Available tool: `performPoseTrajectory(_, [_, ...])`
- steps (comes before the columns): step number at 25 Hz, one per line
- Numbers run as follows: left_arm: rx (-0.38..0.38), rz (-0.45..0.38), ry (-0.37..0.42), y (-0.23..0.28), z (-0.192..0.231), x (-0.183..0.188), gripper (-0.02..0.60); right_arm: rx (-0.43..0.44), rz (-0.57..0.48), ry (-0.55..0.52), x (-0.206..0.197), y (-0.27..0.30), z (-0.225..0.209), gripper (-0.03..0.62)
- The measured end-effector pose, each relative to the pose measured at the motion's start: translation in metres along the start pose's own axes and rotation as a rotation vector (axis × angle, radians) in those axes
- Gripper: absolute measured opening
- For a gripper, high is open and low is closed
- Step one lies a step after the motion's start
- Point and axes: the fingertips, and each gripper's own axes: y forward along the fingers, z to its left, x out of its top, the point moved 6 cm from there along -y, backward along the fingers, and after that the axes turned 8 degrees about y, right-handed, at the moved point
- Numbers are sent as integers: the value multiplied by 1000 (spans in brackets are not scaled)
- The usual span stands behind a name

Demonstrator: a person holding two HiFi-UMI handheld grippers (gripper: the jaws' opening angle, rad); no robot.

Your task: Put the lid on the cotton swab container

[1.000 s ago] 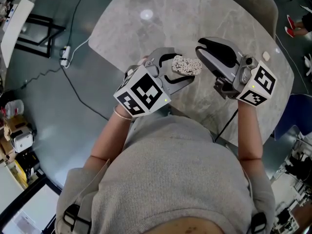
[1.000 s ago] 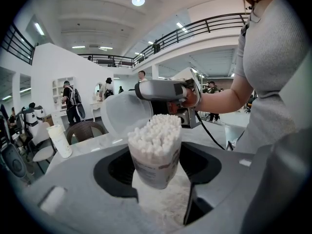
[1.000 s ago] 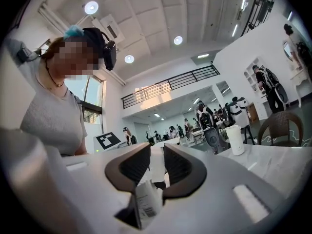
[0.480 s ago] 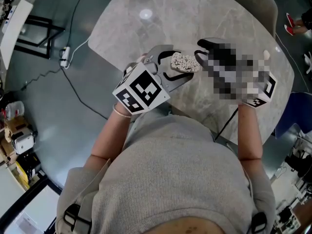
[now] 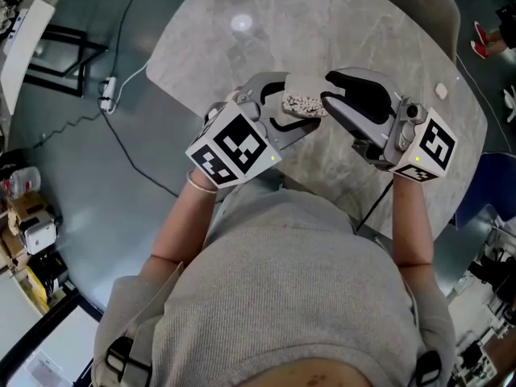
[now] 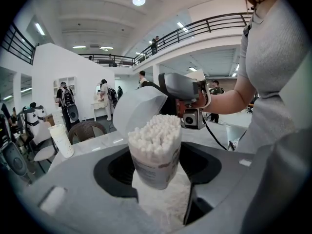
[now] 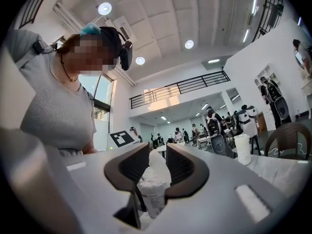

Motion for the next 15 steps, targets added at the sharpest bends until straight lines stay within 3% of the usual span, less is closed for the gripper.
performPoseTrajectory(15, [14,-37,-30,-3,3,1,272,14,8,-32,-4,1,8,97])
